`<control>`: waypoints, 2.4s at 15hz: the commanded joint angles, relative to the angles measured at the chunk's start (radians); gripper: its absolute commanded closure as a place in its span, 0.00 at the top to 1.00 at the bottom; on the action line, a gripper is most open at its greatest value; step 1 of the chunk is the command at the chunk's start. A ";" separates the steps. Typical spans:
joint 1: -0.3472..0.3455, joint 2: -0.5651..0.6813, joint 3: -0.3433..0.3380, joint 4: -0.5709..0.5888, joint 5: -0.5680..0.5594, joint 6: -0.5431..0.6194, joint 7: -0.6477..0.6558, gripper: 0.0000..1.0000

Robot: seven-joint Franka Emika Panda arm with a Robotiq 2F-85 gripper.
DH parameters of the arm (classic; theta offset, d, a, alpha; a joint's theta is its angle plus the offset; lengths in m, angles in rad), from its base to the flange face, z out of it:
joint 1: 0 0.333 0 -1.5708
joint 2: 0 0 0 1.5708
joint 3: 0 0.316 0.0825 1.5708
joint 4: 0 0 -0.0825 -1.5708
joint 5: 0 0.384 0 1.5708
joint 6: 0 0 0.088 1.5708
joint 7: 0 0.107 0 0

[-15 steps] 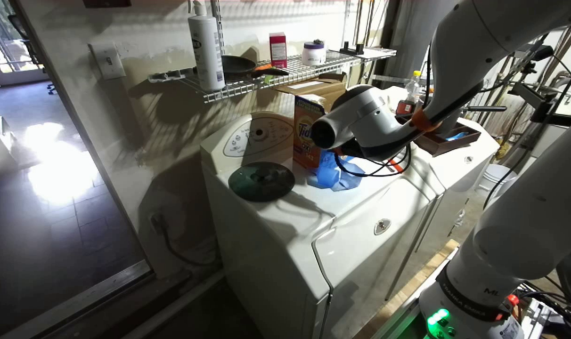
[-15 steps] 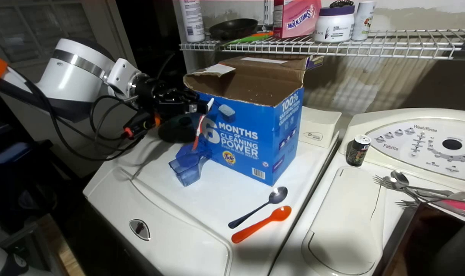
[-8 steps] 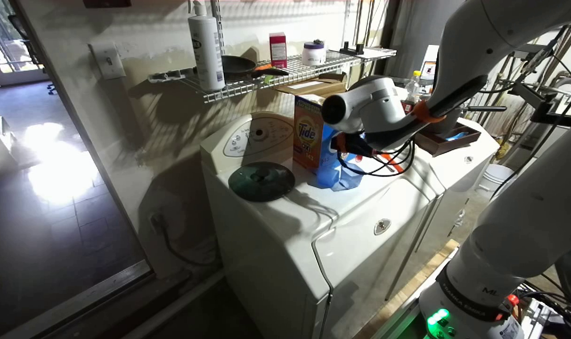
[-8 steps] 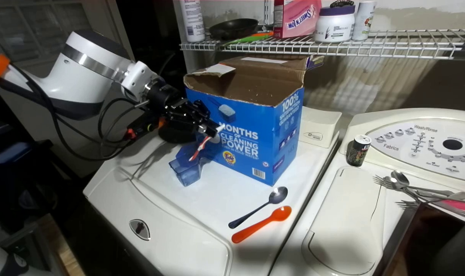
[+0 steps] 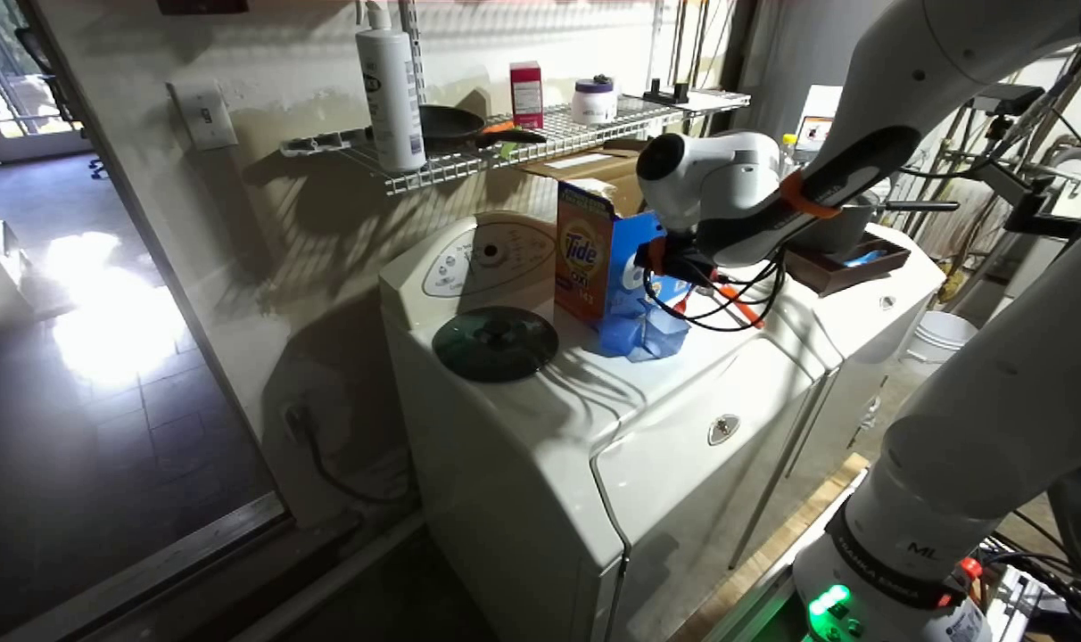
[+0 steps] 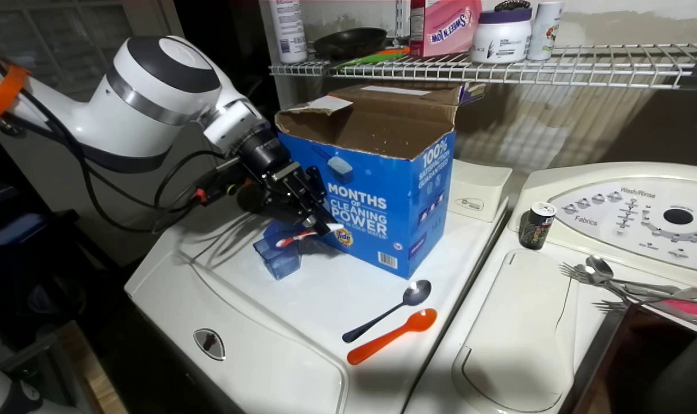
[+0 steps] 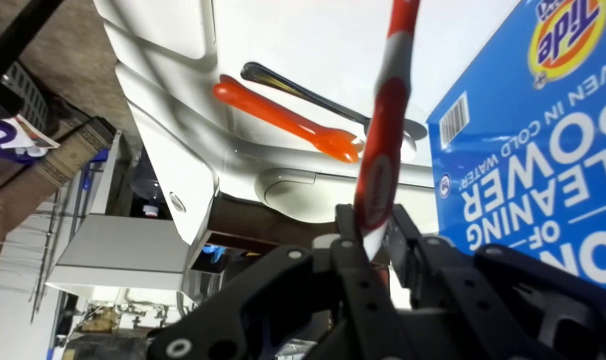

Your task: Use the pink and white spoon to some of the contents of the blue box into the blue cup on the right

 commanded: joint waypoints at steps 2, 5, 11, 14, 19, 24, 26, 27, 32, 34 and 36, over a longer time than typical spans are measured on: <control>-0.050 0.051 -0.017 0.049 0.129 0.057 -0.119 0.05; -0.080 0.070 -0.031 0.068 0.179 0.087 -0.164 0.05; -0.125 0.127 -0.048 0.099 0.261 0.138 -0.239 0.05; -0.143 0.162 -0.057 0.108 0.271 0.161 -0.261 0.05; -0.162 0.213 -0.072 0.111 0.285 0.248 -0.316 0.05; -0.163 0.260 -0.075 0.111 0.335 0.283 -0.380 0.05; -0.161 0.276 -0.076 0.112 0.347 0.283 -0.397 0.05; -0.161 0.282 -0.077 0.114 0.350 0.281 -0.403 0.05; -0.162 0.304 -0.082 0.116 0.363 0.284 -0.432 0.05; -0.163 0.313 -0.085 0.118 0.373 0.288 -0.439 0.05; -0.164 0.321 -0.088 0.120 0.394 0.291 -0.456 0.05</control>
